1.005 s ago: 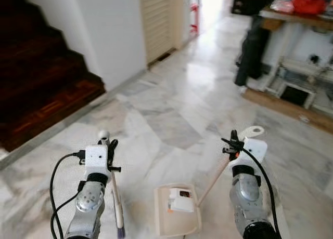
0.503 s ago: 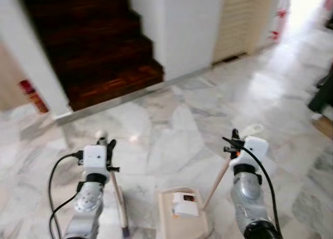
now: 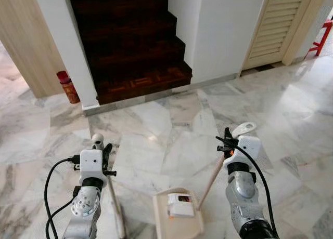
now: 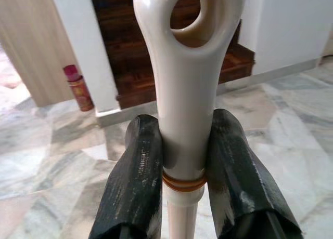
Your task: Sweep floor
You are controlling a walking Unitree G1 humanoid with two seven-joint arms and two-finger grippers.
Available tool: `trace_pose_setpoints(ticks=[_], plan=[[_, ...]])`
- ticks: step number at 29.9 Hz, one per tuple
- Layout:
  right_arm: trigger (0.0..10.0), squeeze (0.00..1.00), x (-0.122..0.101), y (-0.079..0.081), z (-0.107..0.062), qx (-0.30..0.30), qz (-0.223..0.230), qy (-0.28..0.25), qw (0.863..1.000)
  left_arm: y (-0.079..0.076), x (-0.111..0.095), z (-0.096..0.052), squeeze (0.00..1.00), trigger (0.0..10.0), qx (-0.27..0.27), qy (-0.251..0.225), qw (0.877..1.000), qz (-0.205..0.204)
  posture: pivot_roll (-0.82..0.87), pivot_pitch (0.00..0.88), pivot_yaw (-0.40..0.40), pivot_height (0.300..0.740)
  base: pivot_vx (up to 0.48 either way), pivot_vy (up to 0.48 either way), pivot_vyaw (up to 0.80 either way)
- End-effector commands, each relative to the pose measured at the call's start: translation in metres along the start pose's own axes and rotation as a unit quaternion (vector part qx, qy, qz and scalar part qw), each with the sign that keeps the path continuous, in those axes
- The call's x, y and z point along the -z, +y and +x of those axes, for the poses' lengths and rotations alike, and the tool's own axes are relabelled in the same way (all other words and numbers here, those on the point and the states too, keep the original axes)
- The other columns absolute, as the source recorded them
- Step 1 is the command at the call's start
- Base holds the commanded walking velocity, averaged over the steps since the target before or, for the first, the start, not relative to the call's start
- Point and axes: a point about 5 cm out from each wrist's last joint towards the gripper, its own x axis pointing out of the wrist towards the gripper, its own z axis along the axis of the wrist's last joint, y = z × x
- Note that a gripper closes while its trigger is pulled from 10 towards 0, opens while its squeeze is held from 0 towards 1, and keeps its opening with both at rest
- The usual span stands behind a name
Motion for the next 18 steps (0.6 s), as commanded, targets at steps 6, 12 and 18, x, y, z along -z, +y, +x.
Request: trace_pose_setpoints(ticks=[6,12,18], plan=[[10.0,0.00,-0.0087,0.0056,0.0043,-0.009,0.021,-0.013,1.000,0.0057,-0.0126,0.0048,0.00,10.0,-0.006,-0.026,1.000,0.007,0.10,0.000,0.021,0.740,0.000,0.301,0.00],[10.0,0.00,-0.0083,0.0054,0.0047,-0.009,0.024,-0.009,1.000,0.0054,-0.0129,0.0046,0.00,10.0,-0.006,-0.026,1.000,0.006,0.10,0.000,0.021,0.740,0.000,0.318,0.00],[10.0,0.00,-0.0087,0.0049,0.0054,-0.009,0.025,-0.007,1.000,0.0052,-0.0128,0.0044,0.00,10.0,-0.006,-0.025,1.000,0.006,0.10,0.000,0.020,0.740,0.000,0.342,0.00]])
